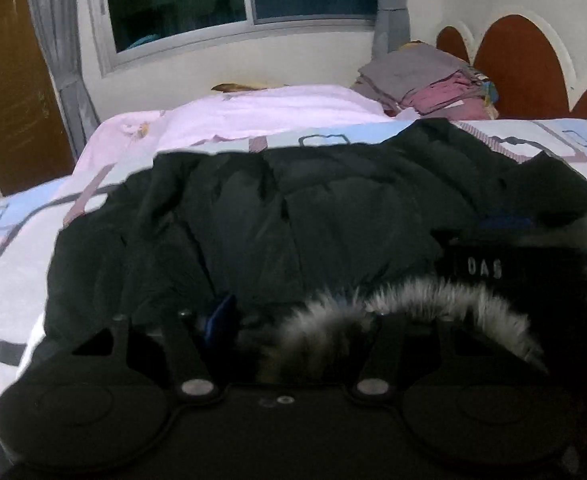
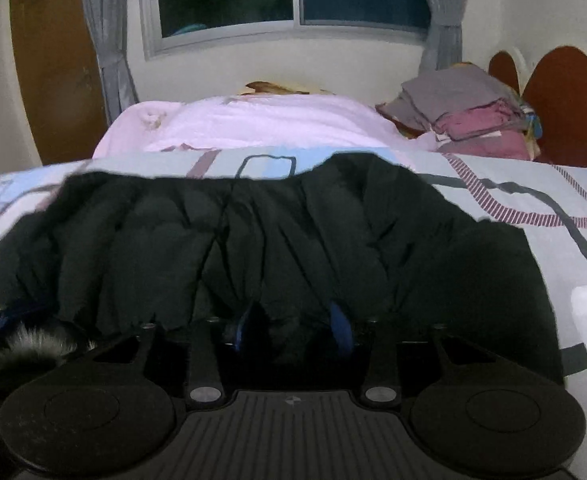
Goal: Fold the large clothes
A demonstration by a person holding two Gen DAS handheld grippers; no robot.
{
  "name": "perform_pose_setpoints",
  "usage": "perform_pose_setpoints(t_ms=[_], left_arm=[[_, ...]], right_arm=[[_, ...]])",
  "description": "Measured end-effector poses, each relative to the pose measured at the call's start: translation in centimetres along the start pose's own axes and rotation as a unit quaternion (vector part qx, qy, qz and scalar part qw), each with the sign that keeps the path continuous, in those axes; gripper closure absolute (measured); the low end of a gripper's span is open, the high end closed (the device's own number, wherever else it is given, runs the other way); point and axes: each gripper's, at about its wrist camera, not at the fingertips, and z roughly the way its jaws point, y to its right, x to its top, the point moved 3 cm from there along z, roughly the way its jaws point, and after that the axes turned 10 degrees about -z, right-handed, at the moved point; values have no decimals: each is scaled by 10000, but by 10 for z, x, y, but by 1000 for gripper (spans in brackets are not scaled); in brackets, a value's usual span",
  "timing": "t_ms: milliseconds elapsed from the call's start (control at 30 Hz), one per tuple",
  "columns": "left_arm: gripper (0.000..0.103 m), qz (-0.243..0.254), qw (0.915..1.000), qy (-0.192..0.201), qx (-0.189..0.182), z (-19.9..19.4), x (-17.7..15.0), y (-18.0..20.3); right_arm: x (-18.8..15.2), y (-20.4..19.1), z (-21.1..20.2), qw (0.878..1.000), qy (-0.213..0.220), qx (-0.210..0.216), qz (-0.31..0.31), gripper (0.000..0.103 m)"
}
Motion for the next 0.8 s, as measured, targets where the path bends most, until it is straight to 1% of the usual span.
perform_pose_setpoints(t_ms=[67, 100, 133, 167, 200, 267, 300, 333, 367, 400, 467, 500, 567, 600, 633, 667, 700, 800], left_arm=[[48, -18, 9999, -119, -42, 1, 4, -3], [49, 6, 9997, -218, -65, -5, 7, -3], [50, -28, 9995, -297, -74, -15, 11, -5], [50, -75, 9995, -274, -120, -29, 13, -8], [47, -87, 9996, -157, -211, -46, 14, -10], [44, 18, 9996, -43, -294, -67, 7, -11], [43, 116, 9995, -88, -291, -68, 2, -8], [42, 196, 9994, -148, -240, -63, -4, -7], [42, 368, 9989, -251, -118, -55, -10, -4], [42, 493, 9985, -231, -39, -49, -16, -2], [42, 428, 9987, -263, -66, -52, -13, -4], [43, 434, 9986, -285, -56, -58, -10, -5], [41, 475, 9987, -168, 6, -76, -7, -8], [35, 498, 9987, -89, -14, -87, -8, -9], [24, 508, 9987, -11, -13, -98, -9, -10], [18, 514, 9987, 43, 2, -107, -11, -10], [15, 529, 9986, 100, 3, -117, -13, -9], [10, 601, 9980, 218, -37, -147, -23, -9]], right_arm=[[1, -2, -1, 9999, -86, -22, -91, 60], [5, -1, -8, 9998, -197, -10, -72, 60], [9, 2, -19, 9998, -216, -29, 12, 60], [11, 8, -40, 9999, -35, -3, 109, 60], [11, 10, -56, 9998, 92, 53, 149, 55], [2, 6, -81, 9993, 113, 301, 173, 40], [-4, 0, -83, 9994, 6, 336, 104, 40], [-12, -5, -77, 9991, -205, 370, 27, 40], [-20, -7, -67, 9986, -397, 338, 103, 40], [-25, -4, -58, 9977, -533, 350, 242, 40], [-21, -1, -57, 9970, -637, 372, 256, 40], [-17, -1, -64, 9973, -601, 369, 214, 40], [-12, 7, -87, 9983, -319, 382, 296, 40], [-11, 10, -99, 9985, -229, 365, 347, 40], [-11, 13, -111, 9986, -129, 353, 383, 40], [-12, 12, -122, 9985, -59, 356, 412, 40], [-13, 13, -133, 9983, 2, 371, 440, 40], [-20, 14, -171, 9985, 144, 313, 430, 40]])
